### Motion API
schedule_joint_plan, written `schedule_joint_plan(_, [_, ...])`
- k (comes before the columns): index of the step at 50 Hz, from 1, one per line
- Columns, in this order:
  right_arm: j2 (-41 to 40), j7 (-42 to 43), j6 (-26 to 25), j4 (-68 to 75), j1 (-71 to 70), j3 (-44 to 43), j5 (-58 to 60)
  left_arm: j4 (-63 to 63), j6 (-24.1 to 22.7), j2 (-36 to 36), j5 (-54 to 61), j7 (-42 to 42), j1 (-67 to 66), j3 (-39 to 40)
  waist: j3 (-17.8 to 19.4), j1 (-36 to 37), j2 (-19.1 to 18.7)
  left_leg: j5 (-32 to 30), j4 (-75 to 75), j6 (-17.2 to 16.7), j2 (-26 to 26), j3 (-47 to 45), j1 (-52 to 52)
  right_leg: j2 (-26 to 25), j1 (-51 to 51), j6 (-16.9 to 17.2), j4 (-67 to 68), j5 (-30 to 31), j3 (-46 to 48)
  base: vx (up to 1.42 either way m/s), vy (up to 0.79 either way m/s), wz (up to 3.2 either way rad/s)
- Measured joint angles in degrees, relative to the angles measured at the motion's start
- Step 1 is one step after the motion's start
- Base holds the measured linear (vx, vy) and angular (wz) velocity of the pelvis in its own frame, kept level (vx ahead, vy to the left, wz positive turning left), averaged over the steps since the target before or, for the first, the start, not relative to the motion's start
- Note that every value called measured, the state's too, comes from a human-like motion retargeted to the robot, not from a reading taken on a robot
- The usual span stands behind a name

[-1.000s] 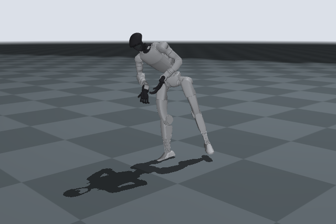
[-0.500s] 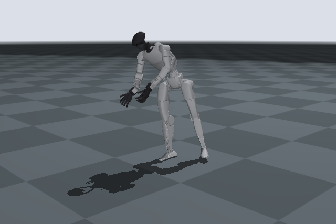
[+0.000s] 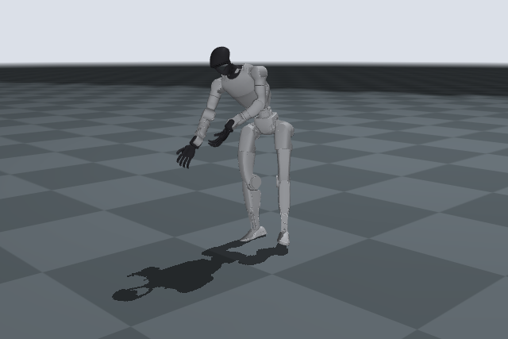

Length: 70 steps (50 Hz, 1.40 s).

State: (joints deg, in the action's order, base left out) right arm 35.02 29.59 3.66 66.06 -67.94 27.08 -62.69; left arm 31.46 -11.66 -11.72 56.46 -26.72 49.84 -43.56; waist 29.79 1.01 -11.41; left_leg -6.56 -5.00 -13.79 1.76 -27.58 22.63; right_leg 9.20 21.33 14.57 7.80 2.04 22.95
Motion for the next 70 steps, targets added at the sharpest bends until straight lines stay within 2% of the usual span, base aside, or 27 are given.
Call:
schedule_joint_plan(4, [-0.53,0.83,2.37,-8.58,6.85,-1.92,-2.79,2.04,0.48,1.20,-3.12,-3.39,0.79,1.87,0.00,-0.92,0.88,-0.41,0.00,-0.07,0.72,-1.69,-0.25,-0.61,-0.92,-0.99,1.08,-1.16,0.62,0.10,0.10,0.04])
schedule_joint_plan(10, [-3.68,-1.99,5.93,-45.32,35.75,4.48,-5.76,-24.20,3.81,16.73,2.45,4.73,-25.28,0.21,0.00,-2.91,3.53,-0.69,0.00,-1.02,1.51,-3.07,-2.97,-1.53,-4.11,-1.16,0.01,-1.49,0.34,0.17,0.12,-0.12])
schedule_joint_plan(14, [-3.66,-5.17,1.35,-60.47,48.02,7.56,-4.02,-37.50,5.21,24.05,6.16,6.93,-41.96,2.87,0.00,-1.99,3.67,0.17,0.00,-1.21,0.82,-4.18,-3.16,-1.12,-4.41,0.22,-1.06,-1.21,-0.84,0.12,0.21,-0.25])
schedule_joint_plan(15, [-2.70,-6.43,-1.28,-63.14,49.63,8.81,-0.32,-40.28,5.57,25.67,7.21,8.25,-45.54,3.30,0.00,-1.43,3.56,0.39,0.00,-1.21,0.73,-4.56,-3.05,-1.09,-4.26,0.42,-1.33,-1.13,-1.22,0.06,0.19,-0.40])
schedule_joint_plan(16, [-0.85,-6.28,-1.74,-63.20,48.76,10.04,12.64,-42.48,4.21,27.31,7.79,9.59,-47.98,3.51,0.00,-0.69,3.47,0.49,0.00,-1.21,0.79,-5.02,-2.83,-1.23,-3.95,0.43,-1.66,-0.98,-1.61,0.03,0.18,-0.45])
schedule_joint_plan(17, [0.98,-2.63,-3.08,-62.01,46.90,11.21,28.96,-44.40,2.63,28.78,8.19,10.45,-49.82,3.65,0.00,0.03,3.42,0.59,0.00,-1.21,0.79,-5.47,-2.54,-1.31,-3.58,0.43,-1.96,-0.80,-1.99,-0.01,0.18,-0.46])
schedule_joint_plan(18, [2.76,8.02,-6.19,-58.29,43.04,12.27,52.04,-45.76,0.58,29.93,8.26,10.32,-50.46,3.68,0.00,0.72,3.44,0.67,0.00,-1.21,0.69,-5.91,-2.12,-1.29,-3.08,0.43,-2.23,-0.58,-2.32,-0.03,0.21,-0.36])
schedule_joint_plan(19, [2.33,2.00,-4.06,-59.12,42.42,12.60,39.99,-46.65,0.87,30.39,9.32,12.19,-49.96,3.02,0.00,1.03,3.30,0.76,0.00,-1.21,0.41,-6.16,-1.76,-1.10,-2.77,0.43,-2.49,-0.34,-2.50,-0.03,0.25,-0.22])
schedule_joint_plan(20, [0.80,-12.36,0.69,-62.22,43.43,12.55,10.40,-47.31,2.31,30.49,10.87,15.05,-48.88,2.01,0.00,1.16,3.06,0.86,0.00,-1.21,0.04,-6.33,-1.42,-0.83,-2.55,0.43,-2.76,-0.08,-2.60,-0.04,0.28,-0.09])
schedule_joint_plan(22, [-0.99,-4.73,3.48,-55.00,36.91,11.60,-1.32,-45.60,1.95,29.19,7.01,10.98,-42.05,0.53,0.00,1.45,2.92,1.00,0.00,-1.21,-0.86,-6.61,-0.79,-0.07,-2.11,0.43,-3.11,0.32,-2.72,-0.06,0.29,-0.01])
schedule_joint_plan(25, [-3.10,-2.89,0.27,-32.04,20.45,9.71,-1.26,-36.86,0.68,24.32,2.73,8.01,-25.76,-0.03,0.00,2.18,3.16,1.21,0.00,-1.21,-1.85,-6.49,0.06,0.91,-1.45,0.43,-3.10,0.37,-2.66,-0.05,0.24,0.05])
schedule_joint_plan(28, [-4.02,-1.10,-4.43,-3.65,2.73,2.84,5.55,-18.24,0.76,17.17,2.14,5.45,-7.11,0.89,0.00,3.45,3.39,1.50,0.00,-1.21,-2.41,-5.70,0.32,1.61,-1.39,0.43,-2.57,-0.48,-2.08,-0.01,0.15,0.17])
schedule_joint_plan(31, [-1.57,2.61,-3.03,8.70,-5.65,-1.33,9.03,2.90,0.69,10.82,0.04,0.38,7.60,1.15,0.00,4.35,3.65,1.95,0.00,-1.21,-2.84,-4.38,-0.20,2.25,-2.12,0.43,-1.62,-1.50,-1.09,0.07,0.10,0.30])
schedule_joint_plan(33, [-1.08,2.38,-0.52,6.86,-4.55,-0.69,4.21,11.77,0.62,8.19,-1.23,-3.10,11.96,0.93,0.00,4.41,3.90,2.32,0.00,-1.21,-2.93,-3.35,-1.06,2.59,-2.99,0.18,-0.74,-1.80,-0.52,0.16,0.05,0.36])
schedule_joint_plan(35, [-1.67,1.44,2.51,-1.14,1.39,-1.08,0.78,12.27,-0.02,7.50,-2.09,-4.84,10.11,1.64,0.00,4.24,3.78,2.61,0.00,-1.21,-2.60,-2.21,-2.08,2.49,-3.72,-0.68,0.55,-1.64,-0.33,0.19,0.00,0.34])
schedule_joint_plan(38, [-2.25,-0.02,4.19,-19.00,14.85,3.26,9.81,-3.01,0.01,12.58,-0.14,1.23,-4.79,2.00,0.00,3.76,3.66,3.13,0.00,-0.83,-2.04,-0.57,-3.76,2.21,-3.88,-2.25,3.70,-0.85,-1.91,0.21,0.01,0.33])
schedule_joint_plan(40, [-4.60,3.61,8.77,-31.18,24.74,3.34,5.47,-15.25,0.06,17.59,3.85,5.42,-17.26,2.34,0.00,3.34,3.37,3.43,0.00,-0.85,-1.67,0.40,-4.84,1.87,-3.37,-3.00,5.99,-0.43,-4.03,0.21,0.02,0.31])
schedule_joint_plan(44, [-7.11,0.12,6.93,-45.59,39.02,3.50,3.23,-30.44,0.21,25.39,8.73,10.34,-36.74,4.06,0.00,3.71,2.52,3.97,0.00,-0.21,-1.47,1.91,-6.23,1.75,-1.12,-2.34,7.66,0.21,-8.26,0.17,0.00,0.24])
schedule_joint_plan(47, [-7.44,-0.66,6.35,-48.39,42.76,3.95,3.28,-35.26,0.43,26.41,14.74,13.56,-41.87,4.26,0.00,4.26,2.23,4.14,0.00,0.75,-1.99,2.71,-6.92,2.76,0.37,-0.92,4.77,1.80,-9.57,0.10,-0.03,0.23])
schedule_joint_plan(50, [-8.43,2.34,6.70,-44.50,39.97,3.42,-0.53,-35.40,-0.77,23.56,17.09,11.48,-37.64,2.15,0.00,4.04,3.05,3.87,0.00,1.11,-2.31,3.57,-7.40,3.71,1.64,0.43,-0.86,4.74,-9.62,0.04,-0.16,0.30])
schedule_joint_plan(54, [-10.30,3.90,4.65,-26.85,26.89,-1.72,-7.44,-22.42,0.35,17.29,8.87,7.43,-20.98,-1.11,0.00,2.98,5.17,2.62,0.00,-0.74,-0.33,5.38,-7.92,1.71,3.25,0.43,-8.13,8.55,-9.93,-0.02,-0.43,0.46])
schedule_joint_plan(57, [-8.03,4.29,3.74,-12.91,17.79,-4.96,-3.51,-7.12,0.02,12.55,3.33,3.31,-7.69,-2.93,0.00,2.32,6.76,2.25,0.00,-1.10,0.30,7.18,-9.20,0.55,2.75,0.43,-11.39,10.22,-11.10,0.04,-0.42,0.63])
schedule_joint_plan(58, [-6.03,0.66,-0.64,-10.61,16.67,-3.45,3.19,-2.52,1.52,12.31,-0.44,3.02,-4.20,-3.62,0.00,2.35,7.28,2.43,0.00,-1.09,0.57,7.67,-10.03,0.24,2.00,0.43,-12.00,10.47,-11.46,0.15,-0.38,0.49])
schedule_joint_plan(59, [-5.57,2.04,1.47,-10.27,16.82,-5.25,-0.18,0.79,1.60,12.10,-2.18,0.97,-1.76,-3.56,0.00,2.28,7.65,2.61,0.00,-1.08,0.85,8.05,-11.07,-0.06,0.94,0.43,-12.44,10.76,-11.51,0.19,-0.37,0.41])
schedule_joint_plan(60, [-5.89,5.93,6.83,-10.91,17.62,-8.70,-8.59,3.46,0.96,11.90,-2.91,-1.95,0.17,-3.13,0.00,2.17,7.94,2.79,0.00,-1.07,1.13,8.37,-12.21,-0.36,-0.28,0.43,-12.80,11.07,-11.40,0.24,-0.36,0.24])
schedule_joint_plan(64, [-6.31,1.74,8.34,-24.30,31.58,-9.54,-13.89,-3.52,1.54,20.93,-2.39,-1.19,-5.14,-1.45,-2.03,3.49,10.23,4.67,0.51,0.69,2.68,8.20,-17.70,-1.36,-5.71,0.43,-12.74,11.99,-10.34,0.33,-0.30,-0.09])
schedule_joint_plan(70, [-8.67,-1.41,7.35,-49.35,58.95,-4.60,-18.93,-28.49,3.12,40.15,11.92,4.84,-30.08,1.58,-9.07,4.82,12.79,10.23,6.58,3.06,5.80,6.55,-22.56,-2.80,-10.32,0.43,-8.97,8.86,-11.51,0.40,-0.22,-0.32])
